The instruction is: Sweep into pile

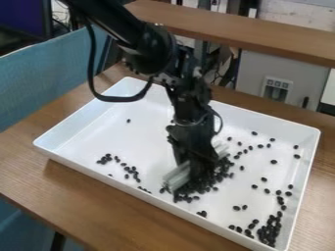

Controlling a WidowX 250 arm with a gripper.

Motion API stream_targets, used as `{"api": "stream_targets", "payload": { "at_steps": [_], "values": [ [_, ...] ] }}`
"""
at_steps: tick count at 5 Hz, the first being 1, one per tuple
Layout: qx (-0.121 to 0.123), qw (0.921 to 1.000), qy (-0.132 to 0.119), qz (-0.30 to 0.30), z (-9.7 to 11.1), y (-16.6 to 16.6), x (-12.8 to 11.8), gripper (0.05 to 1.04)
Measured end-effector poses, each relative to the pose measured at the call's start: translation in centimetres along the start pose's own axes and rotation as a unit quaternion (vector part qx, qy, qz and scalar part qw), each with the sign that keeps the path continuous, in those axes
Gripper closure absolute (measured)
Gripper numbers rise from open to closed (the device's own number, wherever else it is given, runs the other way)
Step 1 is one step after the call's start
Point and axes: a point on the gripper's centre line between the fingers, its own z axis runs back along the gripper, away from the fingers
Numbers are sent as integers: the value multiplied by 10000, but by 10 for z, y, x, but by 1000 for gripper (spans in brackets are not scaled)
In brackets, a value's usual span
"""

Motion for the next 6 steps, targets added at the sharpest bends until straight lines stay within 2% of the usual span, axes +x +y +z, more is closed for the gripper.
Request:
{"api": "stream_targets", "payload": {
  "at_steps": [2, 3, 4, 5, 6],
  "values": [
    [-217, 9998, 15, 18, 3, -40, 6, 678],
    [81, 9995, -281, 140, 33, -26, 10, 678],
    [308, 9983, -253, 418, 52, 17, -1, 678],
    [756, 9938, -136, 801, 67, 64, -11, 678],
    [1157, 9824, 11, 1468, 61, 111, -22, 678]
  ]
}}
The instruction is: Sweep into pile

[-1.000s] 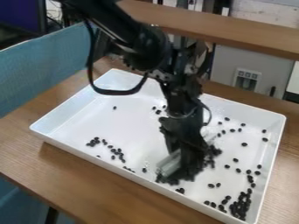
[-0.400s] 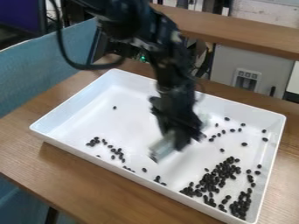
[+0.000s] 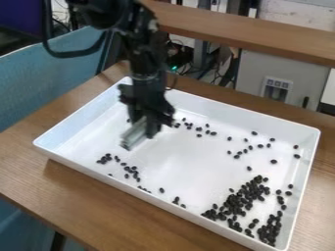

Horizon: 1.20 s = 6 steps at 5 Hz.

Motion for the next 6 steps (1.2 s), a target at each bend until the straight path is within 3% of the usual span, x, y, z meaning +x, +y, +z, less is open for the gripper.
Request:
{"api": "stream_targets", "payload": {
  "at_steps": [1, 2, 3, 4, 5, 6],
  "values": [
    [388, 9985, 162, 347, -9, 46, 4, 678],
    [528, 9960, 431, 576, -32, 95, 6, 678],
    [488, 9968, 572, 264, -51, 109, 11, 678],
    [339, 9985, 437, -33, -60, 106, 18, 678],
    [34, 9991, 194, -379, -60, 80, 27, 678],
    [-260, 9969, 182, -718, -58, 40, 38, 678]
  ]
}}
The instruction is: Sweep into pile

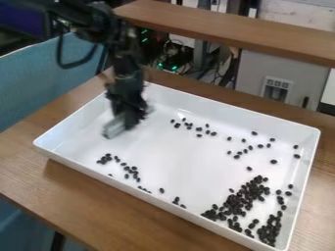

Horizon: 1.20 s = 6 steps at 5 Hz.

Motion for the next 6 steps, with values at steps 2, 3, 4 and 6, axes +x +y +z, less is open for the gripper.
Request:
{"api": "stream_targets", "payload": {
  "at_steps": [2, 3, 4, 6],
  "values": [
    [-386, 9975, 71, -586, 0, -68, 30, 678],
    [-502, 9962, 46, -711, -2, -83, 38, 678],
    [-527, 9950, 31, -844, -3, -97, 38, 678],
    [-832, 9690, 15, -2328, 5, -166, 27, 678]
  ]
}}
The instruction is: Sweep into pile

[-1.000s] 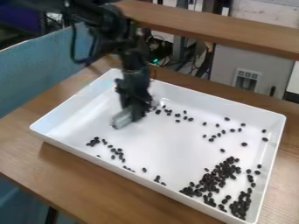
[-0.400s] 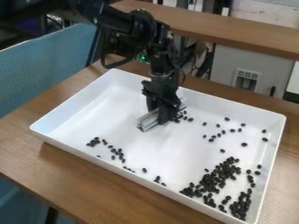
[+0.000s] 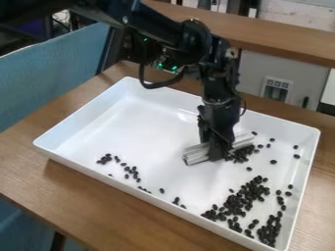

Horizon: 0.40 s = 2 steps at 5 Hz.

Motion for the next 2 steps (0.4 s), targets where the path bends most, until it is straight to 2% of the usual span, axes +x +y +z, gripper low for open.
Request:
{"api": "stream_targets", "payload": {
  "at_steps": [1, 2],
  "values": [
    [-7, 9991, 38, -412, -1, -9, 4, 678],
    [-61, 9930, 120, -1172, -2, -21, 4, 679]
  ]
}}
